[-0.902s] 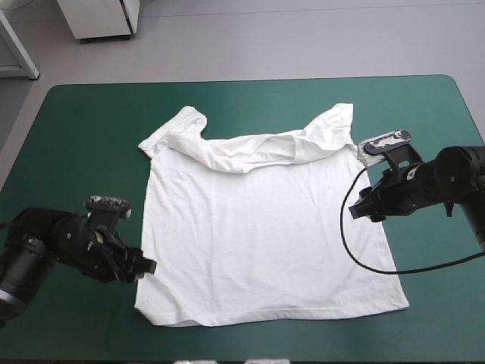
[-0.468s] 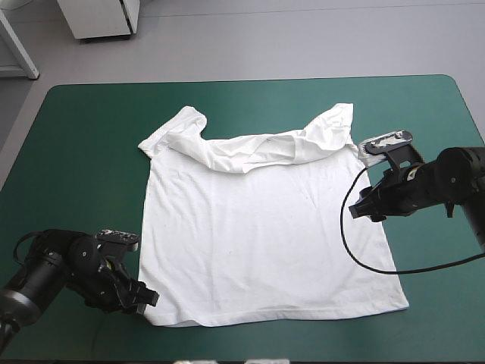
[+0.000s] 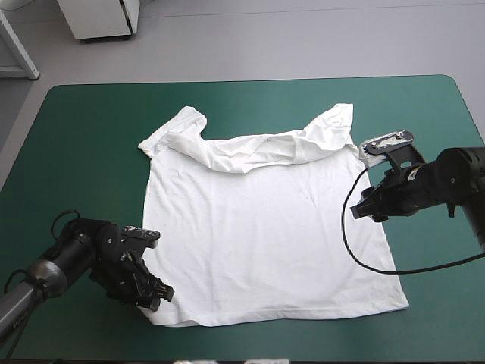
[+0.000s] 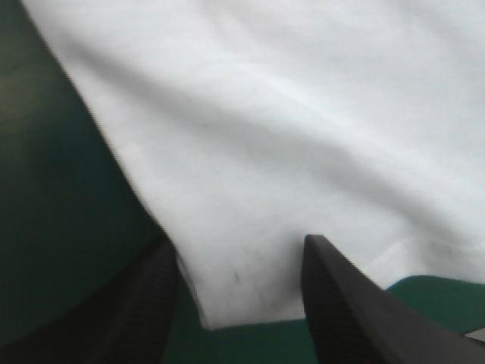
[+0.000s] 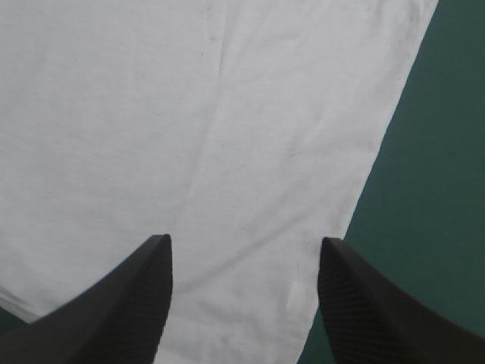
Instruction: Fold the cloth
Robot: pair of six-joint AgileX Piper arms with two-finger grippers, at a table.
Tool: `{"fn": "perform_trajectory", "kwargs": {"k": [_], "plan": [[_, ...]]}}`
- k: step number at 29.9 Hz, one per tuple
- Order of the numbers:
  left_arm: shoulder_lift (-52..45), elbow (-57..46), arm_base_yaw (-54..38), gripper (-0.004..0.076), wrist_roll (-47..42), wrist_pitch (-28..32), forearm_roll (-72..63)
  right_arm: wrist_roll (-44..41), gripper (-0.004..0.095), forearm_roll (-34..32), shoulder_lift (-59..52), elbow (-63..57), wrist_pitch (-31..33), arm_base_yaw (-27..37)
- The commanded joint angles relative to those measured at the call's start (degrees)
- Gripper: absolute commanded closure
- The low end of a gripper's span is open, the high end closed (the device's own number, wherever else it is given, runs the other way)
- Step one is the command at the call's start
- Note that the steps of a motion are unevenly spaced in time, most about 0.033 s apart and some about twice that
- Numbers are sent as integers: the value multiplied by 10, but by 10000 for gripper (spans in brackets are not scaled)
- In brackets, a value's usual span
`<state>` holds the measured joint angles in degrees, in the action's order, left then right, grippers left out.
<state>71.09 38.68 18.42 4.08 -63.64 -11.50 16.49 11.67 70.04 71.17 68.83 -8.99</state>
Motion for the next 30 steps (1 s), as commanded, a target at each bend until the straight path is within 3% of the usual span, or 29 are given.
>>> {"fn": "perform_trajectory", "kwargs": {"k": [1, 9, 15, 22, 30], "plan": [[8, 12, 34, 405, -12, 9, 1, 0, 378, 0, -14, 15, -12, 0], [38, 12, 55, 734, -20, 24, 20, -6, 378, 0, -15, 15, -7, 0], [38, 12, 55, 733, -20, 23, 25, -11, 378, -7, -15, -26, 19, 0], [38, 13, 55, 733, -12, 20, 20, -90, 377, -113, -43, -120, 28, 0], [38, 13, 55, 733, -2, 10, 18, -109, 376, -104, -97, -204, 28, 0]]}}
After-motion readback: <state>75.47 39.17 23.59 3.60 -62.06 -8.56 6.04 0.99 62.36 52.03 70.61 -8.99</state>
